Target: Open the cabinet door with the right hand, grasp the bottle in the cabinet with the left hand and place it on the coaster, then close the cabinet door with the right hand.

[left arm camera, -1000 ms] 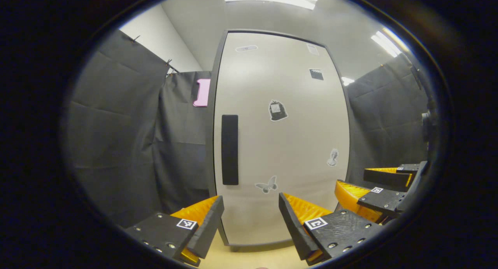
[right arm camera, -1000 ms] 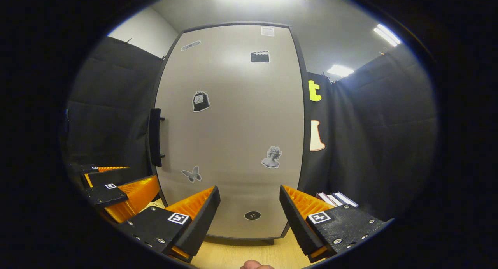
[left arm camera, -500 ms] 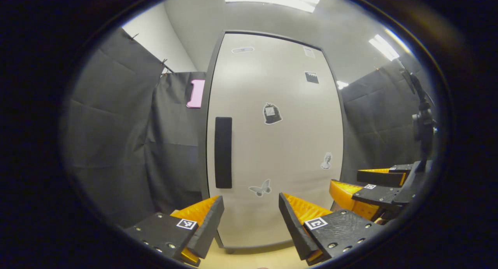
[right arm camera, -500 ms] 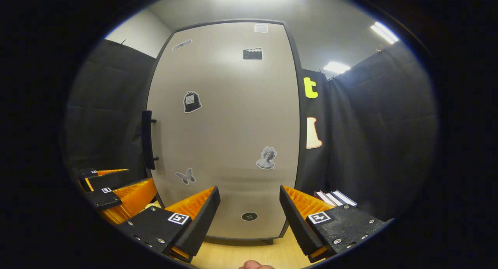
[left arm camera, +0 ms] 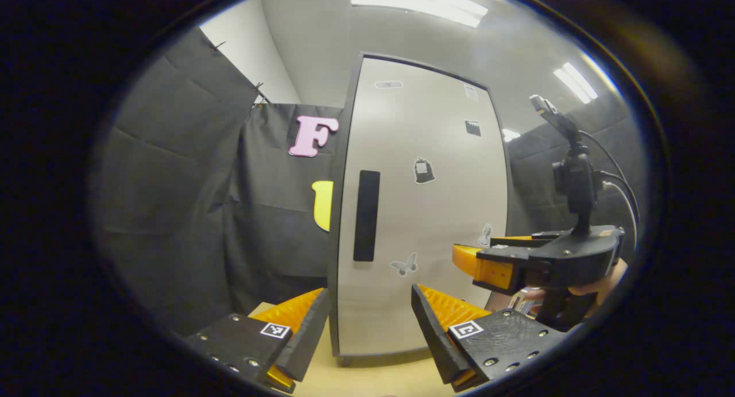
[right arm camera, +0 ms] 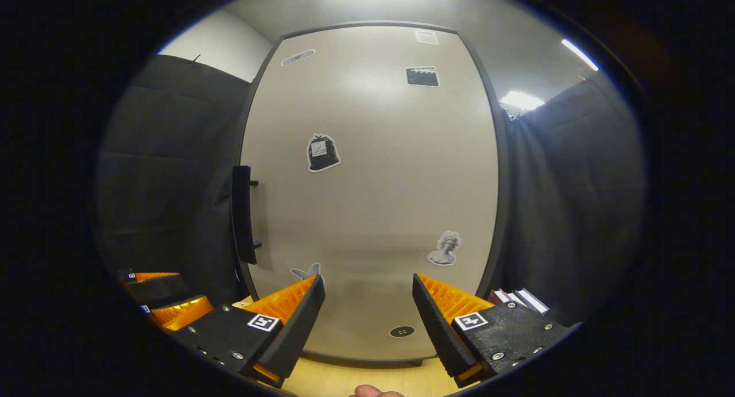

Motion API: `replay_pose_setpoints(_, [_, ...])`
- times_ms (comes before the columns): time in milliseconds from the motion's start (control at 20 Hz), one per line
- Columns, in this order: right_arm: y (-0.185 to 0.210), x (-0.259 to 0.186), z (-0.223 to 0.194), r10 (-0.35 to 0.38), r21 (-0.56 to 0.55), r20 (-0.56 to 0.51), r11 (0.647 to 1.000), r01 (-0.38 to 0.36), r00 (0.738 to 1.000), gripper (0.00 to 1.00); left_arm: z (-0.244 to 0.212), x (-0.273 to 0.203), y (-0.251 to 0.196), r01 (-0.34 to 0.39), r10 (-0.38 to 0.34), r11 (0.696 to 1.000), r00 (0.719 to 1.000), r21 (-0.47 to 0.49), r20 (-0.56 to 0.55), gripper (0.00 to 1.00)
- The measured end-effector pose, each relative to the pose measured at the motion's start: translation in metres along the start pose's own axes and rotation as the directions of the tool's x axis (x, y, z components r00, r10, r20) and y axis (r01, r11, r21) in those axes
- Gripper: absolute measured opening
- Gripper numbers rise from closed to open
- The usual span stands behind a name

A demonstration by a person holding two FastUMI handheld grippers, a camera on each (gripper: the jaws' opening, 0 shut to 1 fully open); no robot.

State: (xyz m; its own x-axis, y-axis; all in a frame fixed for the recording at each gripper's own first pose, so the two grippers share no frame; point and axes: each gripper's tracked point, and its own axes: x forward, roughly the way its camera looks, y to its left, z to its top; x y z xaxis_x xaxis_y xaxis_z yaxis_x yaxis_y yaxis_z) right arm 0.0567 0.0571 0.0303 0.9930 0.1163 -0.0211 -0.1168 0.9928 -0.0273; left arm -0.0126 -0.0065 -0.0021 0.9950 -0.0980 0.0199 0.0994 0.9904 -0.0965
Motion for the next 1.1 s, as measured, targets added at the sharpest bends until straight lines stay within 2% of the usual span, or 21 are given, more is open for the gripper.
replay_pose_setpoints(200, [0.049, 0.016, 0.018, 0.085, -0.008, 0.038, 0.996, -0.085, 0.996, 0.95, -0.002, -0.013, 0.017, -0.045, 0.045, 0.999, 0.999, 0.016, 0.004, 0.84])
replay_pose_setpoints(250, [0.064, 0.022, 0.023, 0.116, -0.016, 0.043, 0.993, -0.115, 0.992, 0.95, 0.0, -0.014, 0.022, -0.059, 0.059, 0.998, 0.998, 0.02, 0.017, 0.88])
replay_pose_setpoints(350, [0.088, 0.033, 0.031, 0.153, -0.034, 0.053, 0.988, -0.151, 0.987, 0.95, 0.0, -0.016, 0.032, -0.086, 0.085, 0.995, 0.996, 0.04, 0.028, 0.85])
replay_pose_setpoints(500, [0.121, 0.046, 0.038, 0.202, -0.015, 0.048, 0.979, -0.201, 0.978, 0.95, -0.008, -0.027, 0.057, -0.165, 0.167, 0.982, 0.986, 0.092, -0.011, 0.87])
replay_pose_setpoints(550, [0.13, 0.047, 0.04, 0.213, -0.015, 0.046, 0.977, -0.213, 0.976, 0.95, -0.009, -0.03, 0.062, -0.18, 0.183, 0.98, 0.983, 0.091, -0.026, 0.84])
replay_pose_setpoints(600, [0.135, 0.05, 0.042, 0.216, -0.018, 0.049, 0.976, -0.216, 0.975, 0.95, -0.01, -0.032, 0.063, -0.191, 0.194, 0.978, 0.98, 0.08, -0.035, 0.88])
replay_pose_setpoints(700, [0.142, 0.056, 0.045, 0.219, -0.032, 0.053, 0.976, -0.217, 0.974, 0.95, -0.011, -0.033, 0.063, -0.208, 0.21, 0.977, 0.977, 0.055, -0.041, 0.81])
replay_pose_setpoints(750, [0.144, 0.058, 0.044, 0.217, -0.038, 0.05, 0.976, -0.216, 0.975, 0.95, -0.013, -0.035, 0.066, -0.224, 0.226, 0.973, 0.973, 0.052, -0.044, 0.85])
replay_pose_setpoints(850, [0.145, 0.063, 0.04, 0.219, -0.039, 0.032, 0.975, -0.218, 0.975, 0.94, -0.013, -0.035, 0.07, -0.245, 0.247, 0.968, 0.968, 0.044, -0.051, 0.85])
replay_pose_setpoints(900, [0.145, 0.064, 0.036, 0.22, -0.031, 0.019, 0.975, -0.219, 0.975, 0.93, -0.013, -0.036, 0.071, -0.253, 0.255, 0.967, 0.965, 0.044, -0.055, 0.82])
replay_pose_setpoints(950, [0.147, 0.065, 0.033, 0.237, -0.011, 0.01, 0.972, -0.237, 0.972, 0.9, -0.014, -0.036, 0.072, -0.257, 0.259, 0.965, 0.964, 0.046, -0.056, 0.88])
replay_pose_setpoints(1000, [0.154, 0.067, 0.03, 0.276, 0.022, 0.0, 0.961, -0.275, 0.961, 0.88, -0.014, -0.036, 0.073, -0.261, 0.264, 0.964, 0.963, 0.054, -0.057, 0.85])
replay_pose_setpoints(1050, [0.145, 0.073, 0.027, 0.237, 0.024, -0.02, 0.971, -0.236, 0.971, 0.68, -0.015, -0.036, 0.076, -0.262, 0.265, 0.963, 0.962, 0.061, -0.058, 0.82])
replay_pose_setpoints(1100, [0.141, 0.061, 0.032, 0.251, 0.034, -0.018, 0.968, -0.25, 0.968, 0.57, -0.016, -0.037, 0.075, -0.263, 0.267, 0.963, 0.962, 0.062, -0.059, 0.82])
